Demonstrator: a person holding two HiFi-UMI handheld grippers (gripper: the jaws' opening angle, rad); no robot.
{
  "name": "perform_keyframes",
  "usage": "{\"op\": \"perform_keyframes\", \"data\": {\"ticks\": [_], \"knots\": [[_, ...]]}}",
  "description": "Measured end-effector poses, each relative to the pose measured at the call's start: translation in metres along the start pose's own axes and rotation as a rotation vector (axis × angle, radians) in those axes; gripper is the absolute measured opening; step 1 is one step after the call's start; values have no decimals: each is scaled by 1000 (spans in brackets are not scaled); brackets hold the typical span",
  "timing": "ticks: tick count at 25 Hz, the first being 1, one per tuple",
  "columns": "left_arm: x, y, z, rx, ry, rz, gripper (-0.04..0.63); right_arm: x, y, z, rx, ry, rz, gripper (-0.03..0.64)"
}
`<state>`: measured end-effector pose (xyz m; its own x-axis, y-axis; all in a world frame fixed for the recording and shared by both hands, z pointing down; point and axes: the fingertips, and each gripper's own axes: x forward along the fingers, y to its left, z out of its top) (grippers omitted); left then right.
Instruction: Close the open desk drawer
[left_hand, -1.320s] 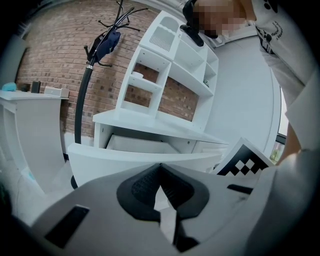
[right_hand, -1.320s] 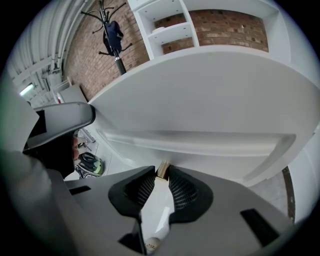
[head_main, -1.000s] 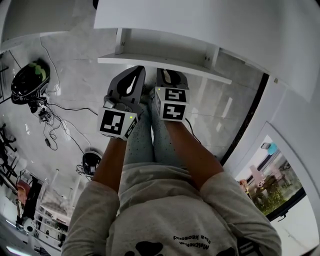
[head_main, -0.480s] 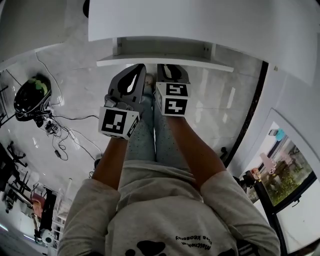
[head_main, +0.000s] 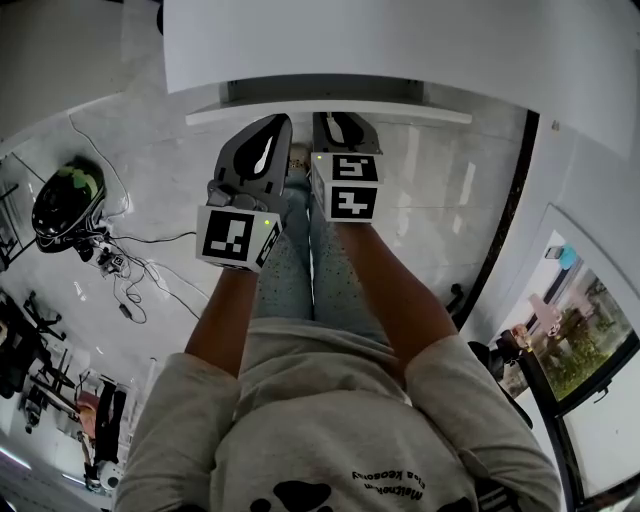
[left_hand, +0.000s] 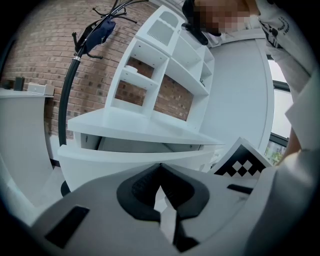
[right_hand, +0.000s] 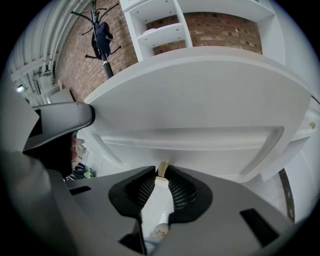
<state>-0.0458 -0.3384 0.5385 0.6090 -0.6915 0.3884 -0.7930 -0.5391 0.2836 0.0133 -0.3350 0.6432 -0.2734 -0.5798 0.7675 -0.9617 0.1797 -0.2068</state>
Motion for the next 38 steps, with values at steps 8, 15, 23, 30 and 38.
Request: {"op": "perform_keyframes", "data": {"ticks": [8,15,23,30,38], "knots": [[10,6,7,6,-7,7,18,6,-3,10,3,-10,-7,101],[15,14,13,6,-11,1,18,13,-2,20,4,-19,-16,100],[26,21,19,7,-11,-1,18,22,-5,32,10,-30,-17,100],[29,23,20,6,-12,1,18,24,-3,37,17,-32,-7,101],[27,20,23,10,-5,7,18,9,-6,44,-7,-66,-20,101]]}}
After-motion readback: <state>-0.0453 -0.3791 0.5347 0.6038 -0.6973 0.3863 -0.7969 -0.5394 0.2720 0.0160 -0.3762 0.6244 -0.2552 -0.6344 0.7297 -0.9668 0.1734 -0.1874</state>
